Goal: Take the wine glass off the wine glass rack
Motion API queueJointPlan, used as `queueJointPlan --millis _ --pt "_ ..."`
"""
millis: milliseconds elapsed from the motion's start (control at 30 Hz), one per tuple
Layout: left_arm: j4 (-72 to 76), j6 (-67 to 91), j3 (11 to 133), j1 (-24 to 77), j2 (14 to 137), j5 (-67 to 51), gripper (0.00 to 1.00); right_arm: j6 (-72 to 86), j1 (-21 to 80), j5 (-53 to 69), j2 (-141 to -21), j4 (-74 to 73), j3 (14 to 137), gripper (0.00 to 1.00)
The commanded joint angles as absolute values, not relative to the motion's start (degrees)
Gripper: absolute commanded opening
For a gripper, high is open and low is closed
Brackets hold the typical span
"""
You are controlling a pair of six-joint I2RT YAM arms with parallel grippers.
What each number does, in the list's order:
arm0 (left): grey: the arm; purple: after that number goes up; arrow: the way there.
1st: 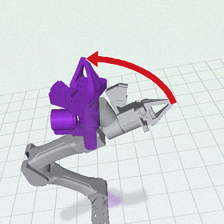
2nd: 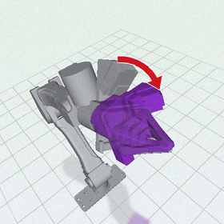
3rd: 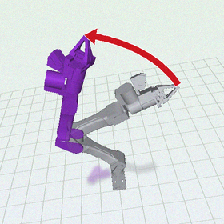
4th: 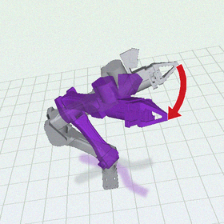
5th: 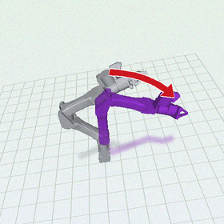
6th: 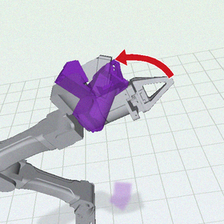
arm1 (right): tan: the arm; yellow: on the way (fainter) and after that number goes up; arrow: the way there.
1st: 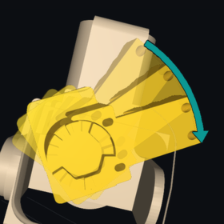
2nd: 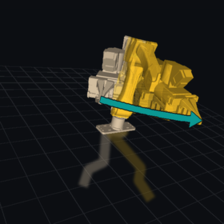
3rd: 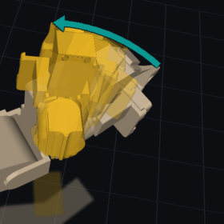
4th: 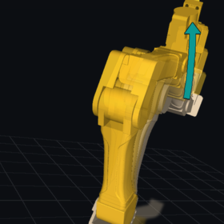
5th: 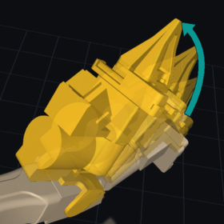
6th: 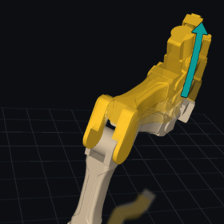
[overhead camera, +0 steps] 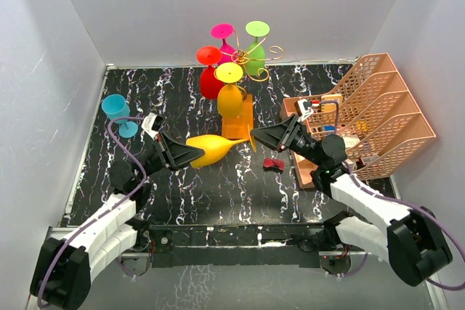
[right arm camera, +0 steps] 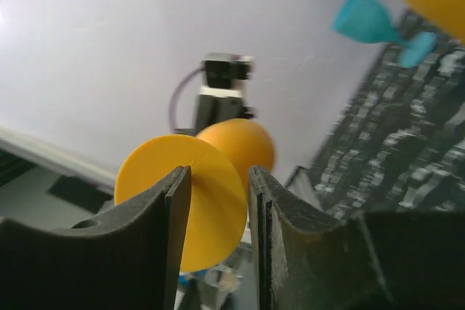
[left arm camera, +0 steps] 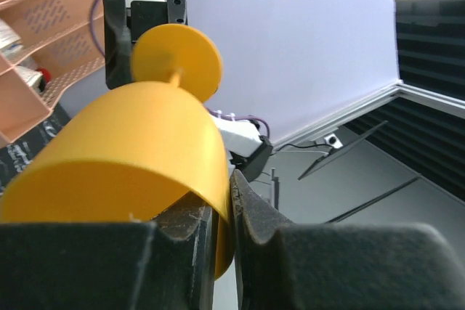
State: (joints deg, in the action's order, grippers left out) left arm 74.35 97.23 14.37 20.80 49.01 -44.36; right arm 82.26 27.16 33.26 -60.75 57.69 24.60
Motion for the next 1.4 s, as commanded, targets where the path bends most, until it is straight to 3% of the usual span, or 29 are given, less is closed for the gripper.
queueJointPlan --millis 0,167,333,533,700,1067,1233,1367 --pt "61.5 89.6 17.5 21.3 45.6 -45.1 0.0 59.9 25.7 32.2 -55.5 23.8 26.5 0.47" --pt "43.7 82.1 21.1 21.3 41.9 -44.6 0.0 44.3 24.6 23.4 -50.9 2.4 34.1 0.67" --pt "11.4 65.9 30.3 21.4 38.0 -38.8 0.0 33.5 24.5 11.9 -49.8 -10.3 40.8 0.73" --pt "-30.6 45.2 46.4 21.4 42.2 -19.2 0.0 31.2 24.5 1.7 -49.9 -15.2 44.6 0.91" --pt "-49.8 38.1 57.1 21.3 50.7 -1.5 0.0 33.3 24.6 -2.5 -49.8 -17.0 45.9 0.99" --pt "-60.6 36.4 75.0 17.3 70.5 21.0 0.0 26.9 24.6 -2.4 -47.4 -20.7 48.7 0.99" --pt "-58.1 33.1 77.6 1.3 76.1 13.6 0.0 24.8 24.6 -3.4 -43.2 -18.8 46.1 0.99" --pt "-55.2 35.0 78.7 -6.0 79.6 12.6 0.0 24.5 24.6 -4.0 -41.6 -18.6 45.1 0.99"
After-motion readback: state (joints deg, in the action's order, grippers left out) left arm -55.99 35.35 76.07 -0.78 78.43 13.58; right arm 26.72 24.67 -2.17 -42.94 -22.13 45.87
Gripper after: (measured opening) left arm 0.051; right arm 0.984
